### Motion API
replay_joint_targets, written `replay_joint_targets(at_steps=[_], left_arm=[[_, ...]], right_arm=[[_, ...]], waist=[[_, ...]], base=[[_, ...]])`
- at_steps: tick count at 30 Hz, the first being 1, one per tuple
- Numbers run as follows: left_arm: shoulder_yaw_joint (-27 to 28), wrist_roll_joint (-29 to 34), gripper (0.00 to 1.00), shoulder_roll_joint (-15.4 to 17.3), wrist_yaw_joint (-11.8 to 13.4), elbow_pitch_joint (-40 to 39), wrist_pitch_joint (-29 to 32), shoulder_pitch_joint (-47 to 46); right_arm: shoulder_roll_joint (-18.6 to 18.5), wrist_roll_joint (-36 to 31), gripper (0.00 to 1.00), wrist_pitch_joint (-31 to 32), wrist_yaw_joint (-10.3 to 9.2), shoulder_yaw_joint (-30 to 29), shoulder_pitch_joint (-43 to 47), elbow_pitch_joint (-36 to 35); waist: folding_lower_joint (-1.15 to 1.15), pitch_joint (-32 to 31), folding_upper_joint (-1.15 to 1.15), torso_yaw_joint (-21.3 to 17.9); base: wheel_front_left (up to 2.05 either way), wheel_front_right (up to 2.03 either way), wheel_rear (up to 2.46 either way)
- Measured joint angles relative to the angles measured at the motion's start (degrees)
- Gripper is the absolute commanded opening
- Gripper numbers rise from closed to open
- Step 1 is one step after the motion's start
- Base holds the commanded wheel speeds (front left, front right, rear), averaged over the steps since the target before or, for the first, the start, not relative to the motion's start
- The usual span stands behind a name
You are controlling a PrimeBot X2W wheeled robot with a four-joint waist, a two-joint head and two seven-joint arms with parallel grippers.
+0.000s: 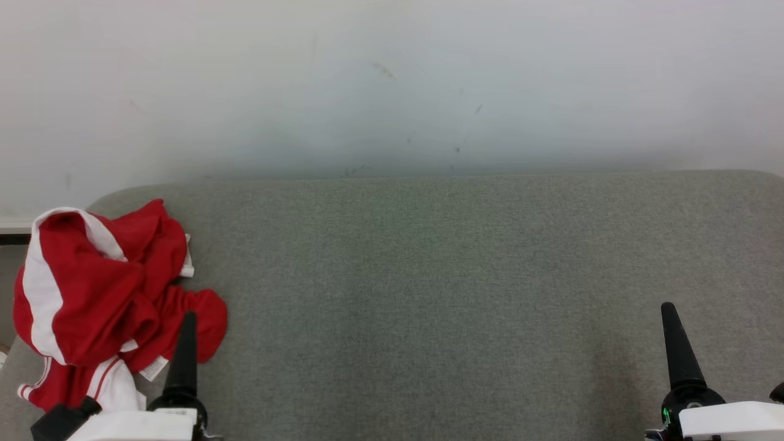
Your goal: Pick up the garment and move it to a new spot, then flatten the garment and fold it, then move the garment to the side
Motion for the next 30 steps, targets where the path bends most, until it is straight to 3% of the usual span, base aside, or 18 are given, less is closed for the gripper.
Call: replay_joint_targets(at_steps=[6, 30], left_arm=[[-0.16, 7.14, 1.00, 0.05, 0.16, -0.69, -0.90, 0.08], [-5.59, 35.27, 1.00, 0.30, 4.64, -1.77, -5.24, 0.82]], right_arm=[[-0.03, -6.37, 1.00, -1.01, 0.00, 0.82, -0.01, -0.65], [-0.37, -34.01, 1.00, -5.14, 0.00, 4.00, -0.58, 1.12]], waist=[[0.00, 0.04, 0.00, -0.01], [0.00, 0.11, 0.00, -0.41]], base=[[0.00, 0.00, 0.00], [0.00, 0.00, 0.00]])
